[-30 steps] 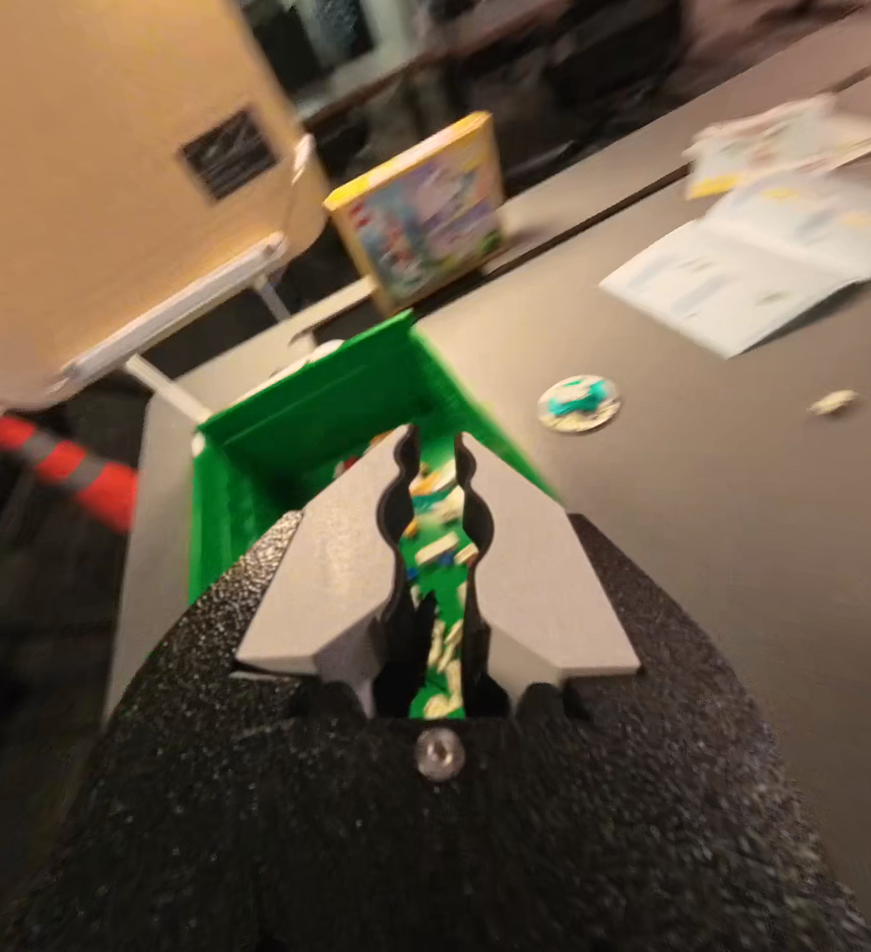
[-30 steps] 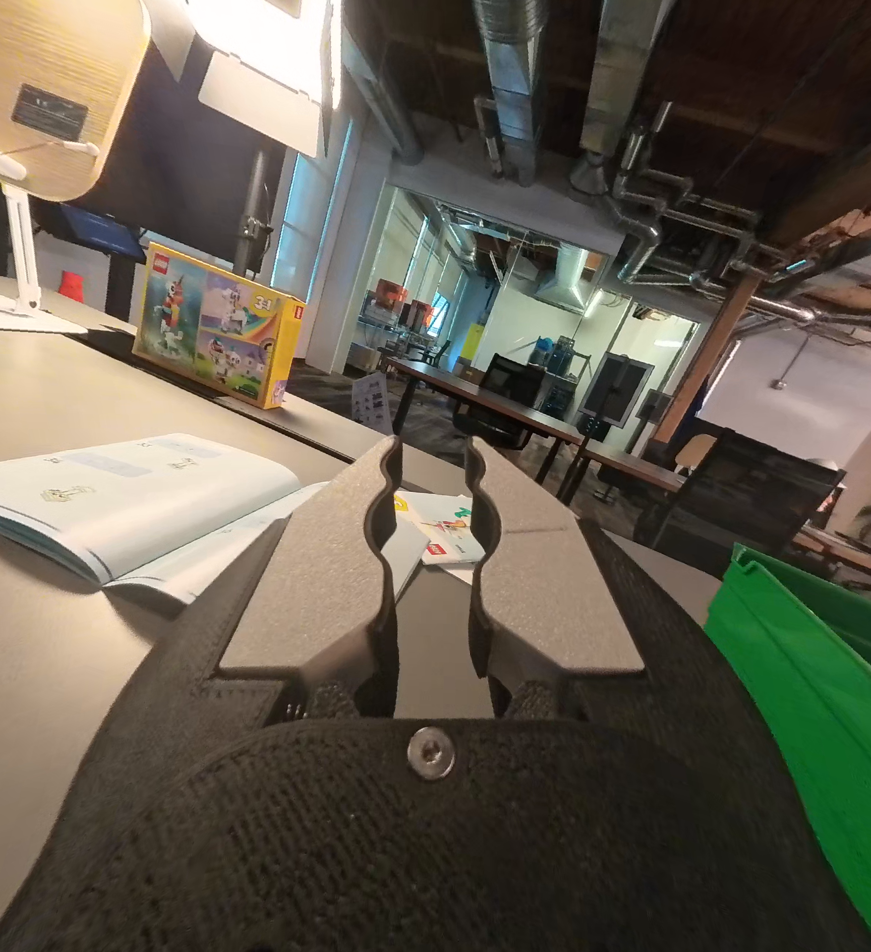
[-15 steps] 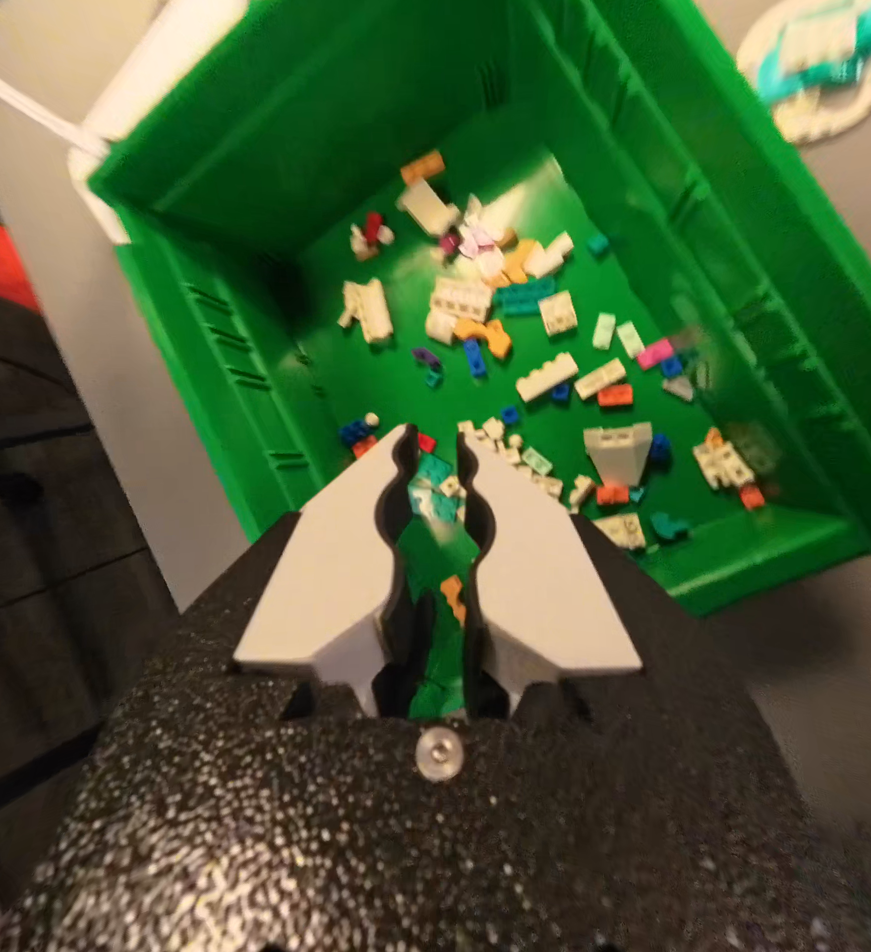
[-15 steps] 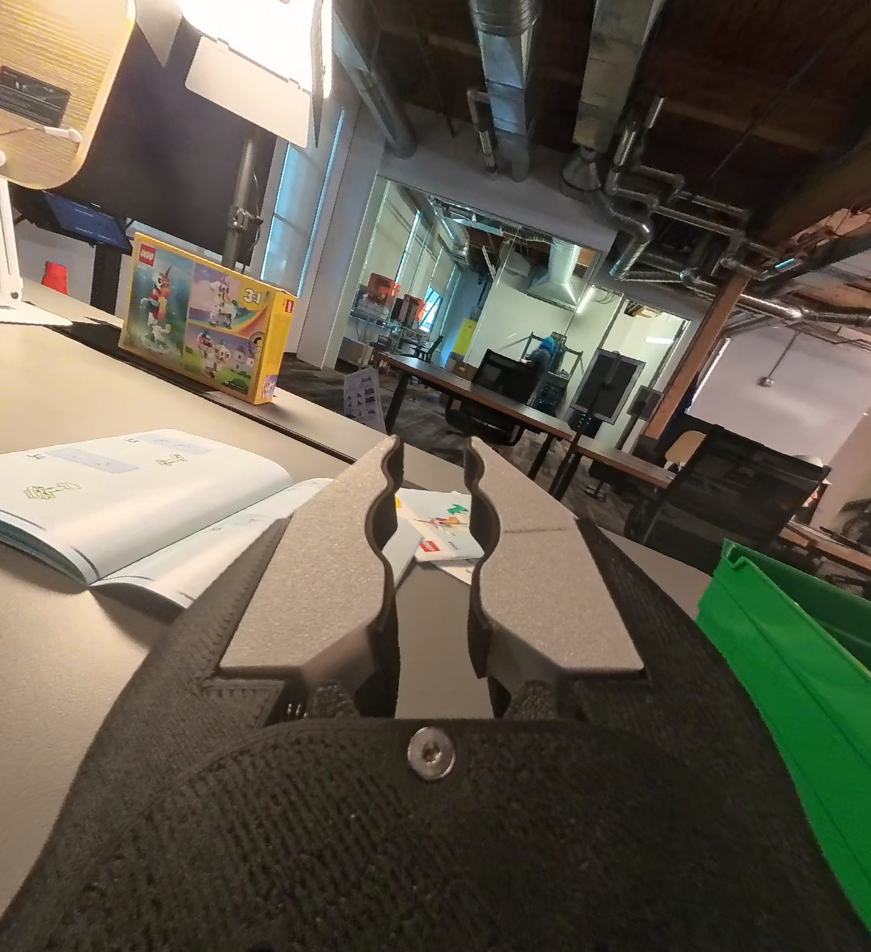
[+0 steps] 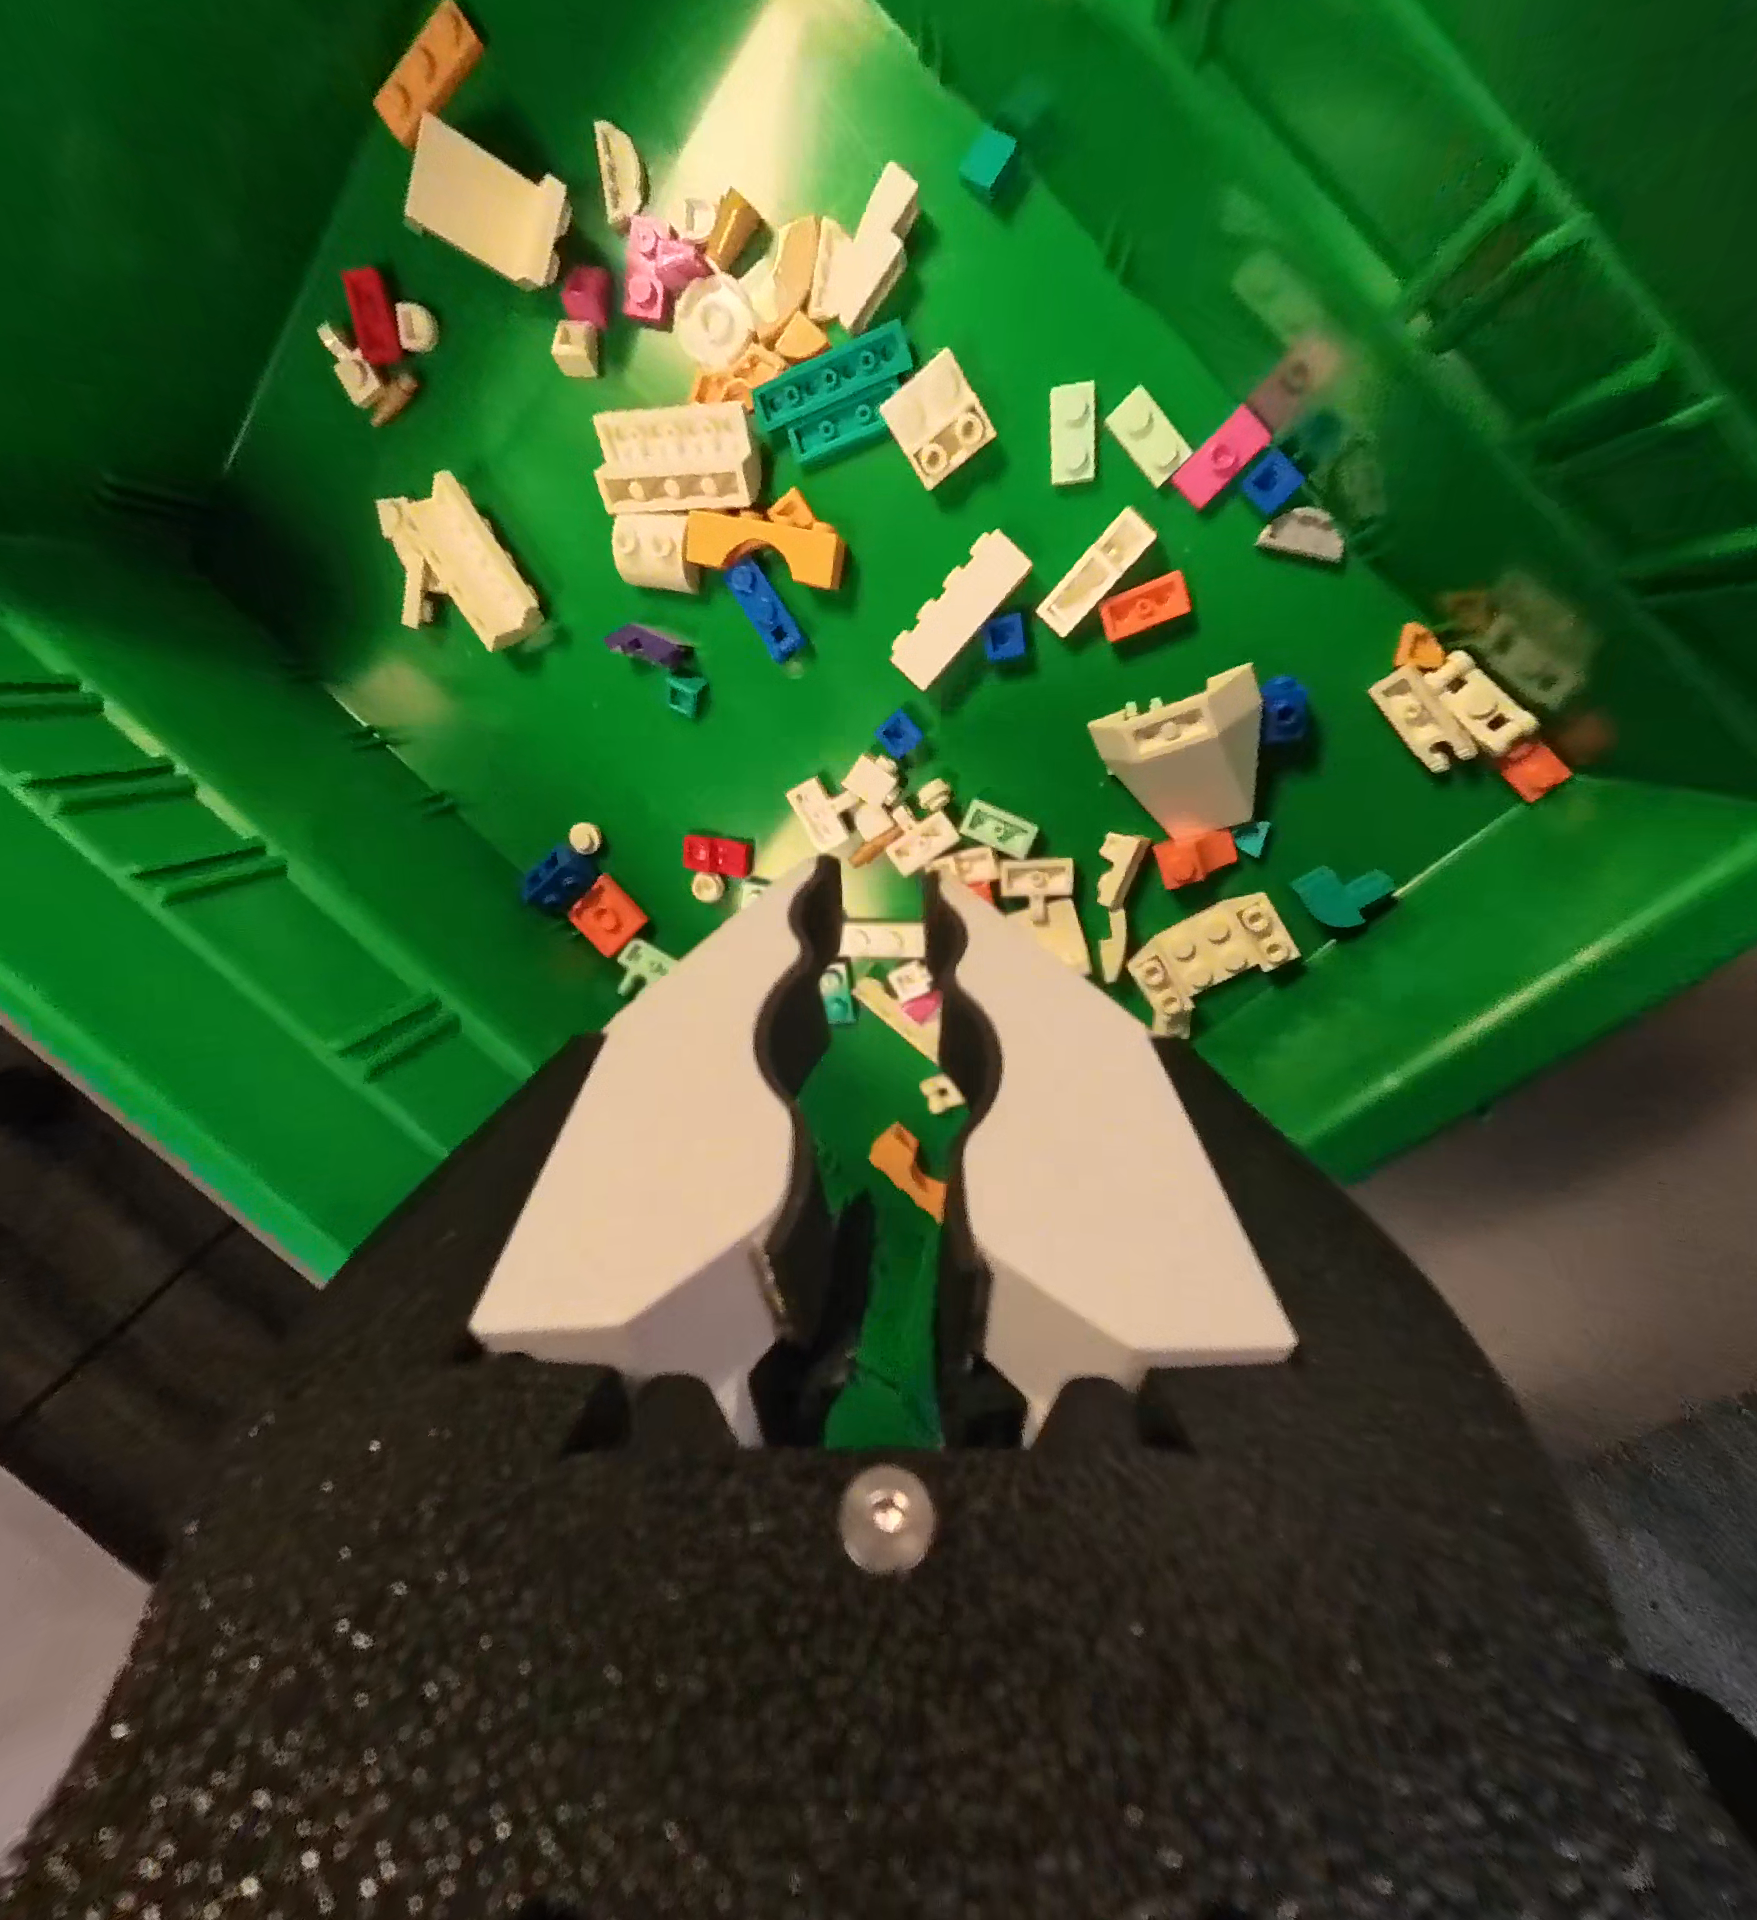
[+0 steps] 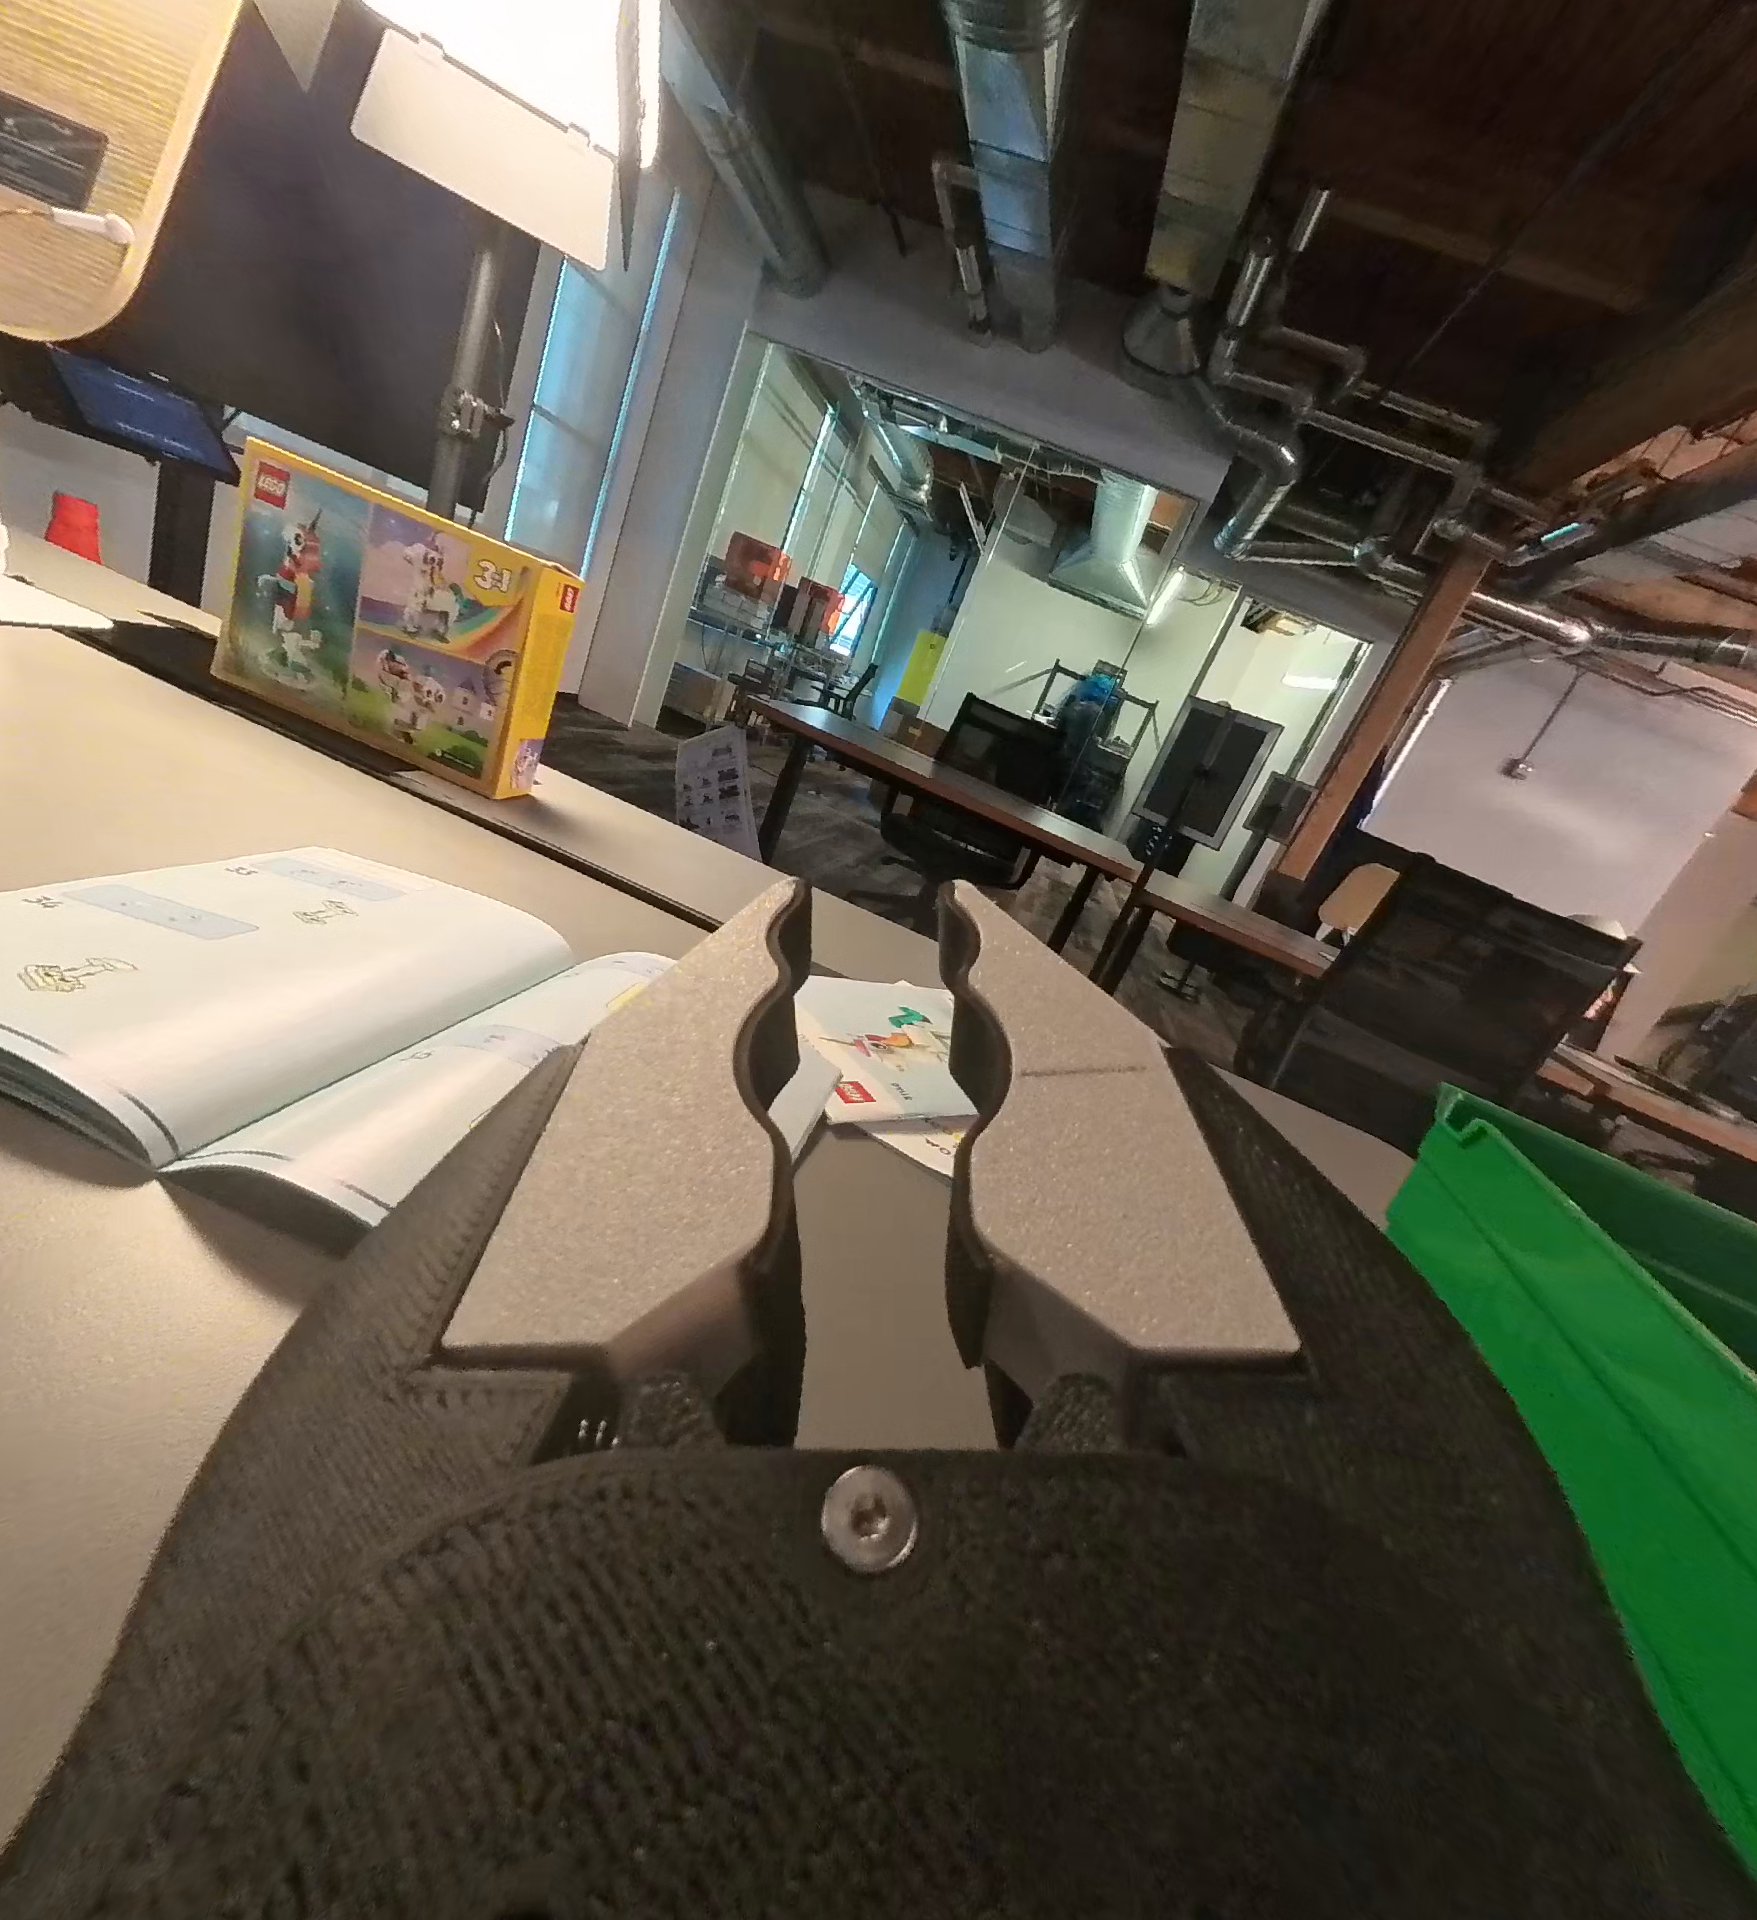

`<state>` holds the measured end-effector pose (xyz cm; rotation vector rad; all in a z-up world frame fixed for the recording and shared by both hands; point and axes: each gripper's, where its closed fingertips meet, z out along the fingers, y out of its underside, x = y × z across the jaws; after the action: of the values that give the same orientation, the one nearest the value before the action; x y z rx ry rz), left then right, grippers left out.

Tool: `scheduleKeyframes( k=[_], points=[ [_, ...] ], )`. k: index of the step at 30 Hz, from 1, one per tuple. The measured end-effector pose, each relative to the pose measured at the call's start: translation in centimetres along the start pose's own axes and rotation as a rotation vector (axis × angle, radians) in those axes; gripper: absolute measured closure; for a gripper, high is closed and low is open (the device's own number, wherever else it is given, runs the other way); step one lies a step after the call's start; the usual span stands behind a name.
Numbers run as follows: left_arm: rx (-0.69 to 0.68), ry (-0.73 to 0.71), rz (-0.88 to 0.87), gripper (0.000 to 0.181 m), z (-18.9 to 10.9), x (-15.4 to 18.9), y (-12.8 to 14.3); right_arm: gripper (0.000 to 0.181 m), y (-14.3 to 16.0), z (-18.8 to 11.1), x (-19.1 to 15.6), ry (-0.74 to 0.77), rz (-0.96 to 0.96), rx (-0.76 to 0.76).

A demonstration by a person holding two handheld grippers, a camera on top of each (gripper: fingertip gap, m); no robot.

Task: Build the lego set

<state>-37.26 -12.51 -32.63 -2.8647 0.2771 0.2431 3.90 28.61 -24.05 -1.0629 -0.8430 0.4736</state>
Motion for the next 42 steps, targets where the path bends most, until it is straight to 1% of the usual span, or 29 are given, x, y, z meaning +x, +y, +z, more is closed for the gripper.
scheduleKeyframes(
  k=[1, 3, 8, 12, 16, 19, 23, 27, 31, 33, 34, 36, 37, 38, 39, 41, 42],
  points=[
    [-0.013, 0.007, 0.003, 0.167, 0.3, 0.0, 0.1, 0.158, 0.0, 0.0, 0.0, -0.001, -0.002, 0.0],
    [-0.059, 0.023, 0.014, 0.168, 0.7, 0.1, 0.7, 0.158, 0.0, 0.0, -0.1, -0.004, -0.008, -0.002],
    [-0.259, 0.087, 0.011, 0.17, 1.0, 1.2, 3.9, 0.158, 0.1, 0.1, -0.4, -0.011, -0.031, -0.009],
    [-0.312, 0.161, -0.01, 0.169, 0.9, 2.5, 5.0, 0.158, 0.1, 0.1, -0.7, -0.021, -0.043, -0.009],
    [-0.305, 0.246, -0.044, 0.173, 0.9, 3.8, 5.2, 0.155, -0.5, -0.1, -1.0, -0.046, -0.018, 0.028],
    [-0.299, 0.267, -0.044, 0.173, 1.3, 4.1, 5.1, 0.154, -0.5, -0.1, -0.9, -0.042, -0.006, 0.03],
    [-0.226, 0.325, -0.019, 0.175, 1.4, 5.0, 3.7, 0.154, -0.4, -0.1, -0.9, -0.044, -0.006, 0.028],
    [-0.185, 0.35, -0.006, 0.176, 1.2, 5.4, 2.6, 0.154, -0.4, 0.0, -0.9, -0.041, -0.012, 0.025],
    [-0.16, 0.325, 0.018, 0.176, 1.4, 5.0, 1.9, 0.154, -0.3, 0.0, -0.9, -0.038, -0.007, 0.024],
    [-0.111, 0.282, 0.021, 0.175, 1.3, 4.5, 1.0, 0.154, -0.3, 0.0, -0.9, -0.039, -0.009, 0.018],
    [-0.061, 0.229, 0.014, 0.174, 1.0, 3.8, 0.2, 0.154, -0.2, 0.1, -1.0, -0.04, -0.012, 0.014],
    [0.102, 0.063, -0.021, 0.169, -0.5, 1.9, -2.4, 0.153, -0.2, 0.3, -1.5, -0.062, -0.013, -0.005],
    [0.201, -0.01, -0.046, 0.168, -1.8, 1.3, -4.0, 0.152, -0.4, 0.6, -2.1, -0.094, -0.003, -0.019],
    [0.305, -0.081, -0.071, 0.164, -3.5, 1.0, -5.6, 0.152, -1.0, 0.9, -2.9, -0.131, 0.014, -0.029],
    [0.406, -0.166, -0.098, 0.164, -5.5, 0.8, -7.3, 0.154, -1.9, 1.3, -3.7, -0.161, 0.035, -0.038],
    [0.603, -0.354, -0.188, 0.168, -10.0, 0.8, -10.3, 0.159, -4.4, 2.3, -6.0, -0.245, 0.082, -0.062],
    [0.698, -0.392, -0.224, 0.17, -12.1, 1.8, -11.8, 0.163, -6.0, 2.8, -7.5, -0.304, 0.1, -0.079]
  ],
)
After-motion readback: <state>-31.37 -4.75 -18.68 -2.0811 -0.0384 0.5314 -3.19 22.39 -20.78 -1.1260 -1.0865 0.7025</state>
